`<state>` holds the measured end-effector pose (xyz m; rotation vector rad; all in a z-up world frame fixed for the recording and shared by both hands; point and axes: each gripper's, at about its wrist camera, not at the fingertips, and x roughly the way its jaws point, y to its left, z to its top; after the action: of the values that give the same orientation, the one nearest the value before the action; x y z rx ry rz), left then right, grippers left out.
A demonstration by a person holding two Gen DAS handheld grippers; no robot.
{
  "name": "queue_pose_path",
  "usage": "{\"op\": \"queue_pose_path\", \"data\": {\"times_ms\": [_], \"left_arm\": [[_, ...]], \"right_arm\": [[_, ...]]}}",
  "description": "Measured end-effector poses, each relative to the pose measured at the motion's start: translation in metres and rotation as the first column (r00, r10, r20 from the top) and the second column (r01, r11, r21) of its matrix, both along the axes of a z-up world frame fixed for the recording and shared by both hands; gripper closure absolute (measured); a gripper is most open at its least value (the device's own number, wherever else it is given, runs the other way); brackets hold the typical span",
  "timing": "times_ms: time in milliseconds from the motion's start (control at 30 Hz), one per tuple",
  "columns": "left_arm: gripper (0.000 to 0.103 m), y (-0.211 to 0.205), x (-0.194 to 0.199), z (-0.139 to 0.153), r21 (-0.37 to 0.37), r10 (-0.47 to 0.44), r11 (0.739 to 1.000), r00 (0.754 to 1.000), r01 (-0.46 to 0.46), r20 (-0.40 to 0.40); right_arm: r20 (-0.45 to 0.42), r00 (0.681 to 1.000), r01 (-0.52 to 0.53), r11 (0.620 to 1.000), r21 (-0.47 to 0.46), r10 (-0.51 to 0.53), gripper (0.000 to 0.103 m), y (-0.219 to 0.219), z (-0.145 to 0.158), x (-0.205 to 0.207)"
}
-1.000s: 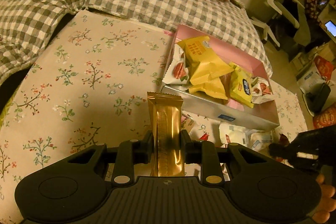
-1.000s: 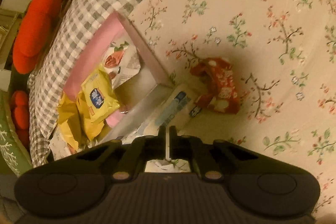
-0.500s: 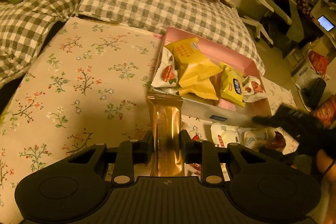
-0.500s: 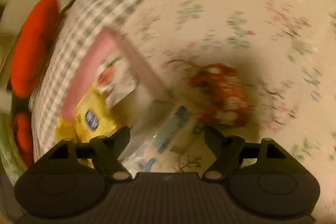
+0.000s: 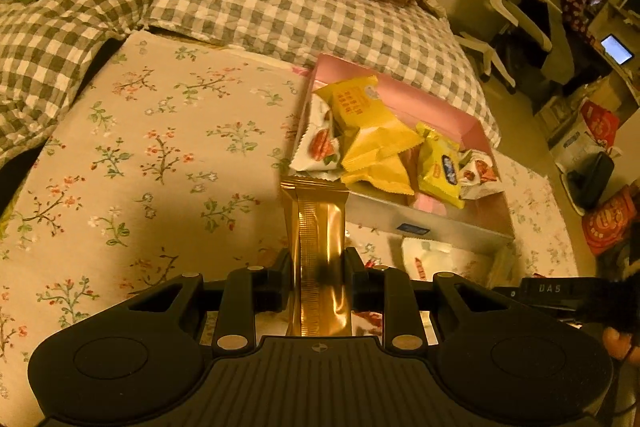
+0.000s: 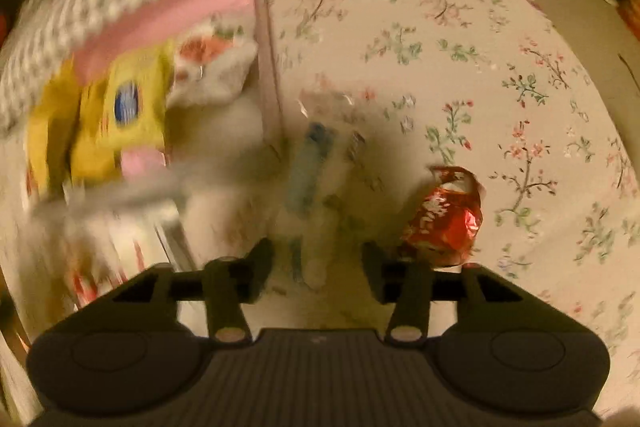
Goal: Organize snacks
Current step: 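Hold the gold bar with the left gripper while the right gripper grasps the white milk-bar packet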
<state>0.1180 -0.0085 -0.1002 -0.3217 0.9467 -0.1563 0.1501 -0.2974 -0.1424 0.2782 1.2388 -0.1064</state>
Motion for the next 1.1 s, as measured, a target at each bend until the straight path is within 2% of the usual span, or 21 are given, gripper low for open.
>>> {"op": "queue_pose_path", "data": {"times_ms": [133, 200, 233, 300, 367, 400, 433, 467, 500, 567, 633, 767, 967, 1100], "left_arm": [[0.079, -0.008, -0.002, 0.004, 0.000, -0.024, 1.000, 1.000, 0.024, 0.020], [0.079, -0.009, -0.001, 0.004, 0.008, -0.025, 1.000, 0.999, 0.025, 0.024], [0.079, -0.008, -0.001, 0.004, 0.009, -0.021, 1.000, 1.000, 0.021, 0.022], [0.079, -0.006, 0.001, 0.002, 0.011, -0.017, 1.000, 1.000, 0.017, 0.020], [0.079, -0.005, 0.001, 0.001, 0.019, -0.015, 1.000, 1.000, 0.014, 0.020], [0.079, -0.004, 0.001, 0.001, 0.021, -0.016, 1.000, 1.000, 0.016, 0.020], [0.079, -0.004, 0.002, 0.001, 0.021, -0.017, 1.000, 1.000, 0.016, 0.021], [0.079, -0.003, 0.002, 0.001, 0.020, -0.018, 1.000, 1.000, 0.017, 0.022], [0.079, -0.003, 0.003, 0.001, 0.019, -0.019, 1.000, 1.000, 0.019, 0.025], [0.079, -0.003, 0.003, 0.003, 0.015, -0.023, 1.000, 0.999, 0.023, 0.033], [0.079, -0.003, 0.002, 0.005, 0.008, -0.031, 1.000, 0.999, 0.030, 0.042], [0.079, -0.004, 0.002, 0.010, 0.001, -0.034, 0.999, 0.998, 0.035, 0.061], [0.079, -0.004, 0.012, 0.014, 0.002, -0.036, 0.999, 0.996, 0.036, 0.086], [0.079, -0.010, 0.026, 0.017, 0.008, -0.047, 0.999, 0.993, 0.047, 0.106]], "right_arm": [[0.082, 0.988, 0.127, 0.991, 0.050, -0.131, 0.042, -0.022, 0.014, -0.004], [0.104, 0.989, 0.101, 0.992, 0.070, -0.108, 0.030, -0.014, 0.014, -0.004], [0.111, 0.990, 0.078, 0.995, 0.066, -0.085, 0.030, -0.007, 0.012, -0.001], [0.106, 0.993, 0.053, 0.999, 0.003, -0.053, 0.030, 0.008, 0.003, 0.005], [0.111, 0.994, 0.000, 0.993, -0.119, 0.013, 0.029, 0.025, -0.009, 0.009], [0.116, 0.991, -0.042, 0.982, -0.185, 0.064, 0.036, 0.034, -0.012, 0.011], [0.119, 0.987, -0.086, 0.982, -0.171, 0.107, 0.050, 0.037, -0.008, 0.012], [0.100, 0.991, -0.073, 0.988, -0.138, 0.087, 0.070, 0.033, -0.004, 0.012], [0.087, 0.995, -0.044, 0.993, -0.107, 0.053, 0.083, 0.027, 0.000, 0.011], [0.075, 0.997, -0.024, 0.999, -0.040, 0.027, 0.084, 0.012, 0.002, 0.007], [0.067, 0.998, 0.001, 1.000, -0.020, 0.001, 0.084, -0.002, 0.003, 0.002], [0.112, 0.990, 0.072, 0.994, 0.085, -0.081, 0.084, -0.023, 0.018, -0.007], [0.199, 0.973, 0.098, 0.989, 0.109, -0.119, 0.084, -0.025, 0.047, -0.011], [0.274, 0.958, 0.045, 0.989, 0.140, -0.082, 0.085, -0.018, 0.056, -0.003]]}}
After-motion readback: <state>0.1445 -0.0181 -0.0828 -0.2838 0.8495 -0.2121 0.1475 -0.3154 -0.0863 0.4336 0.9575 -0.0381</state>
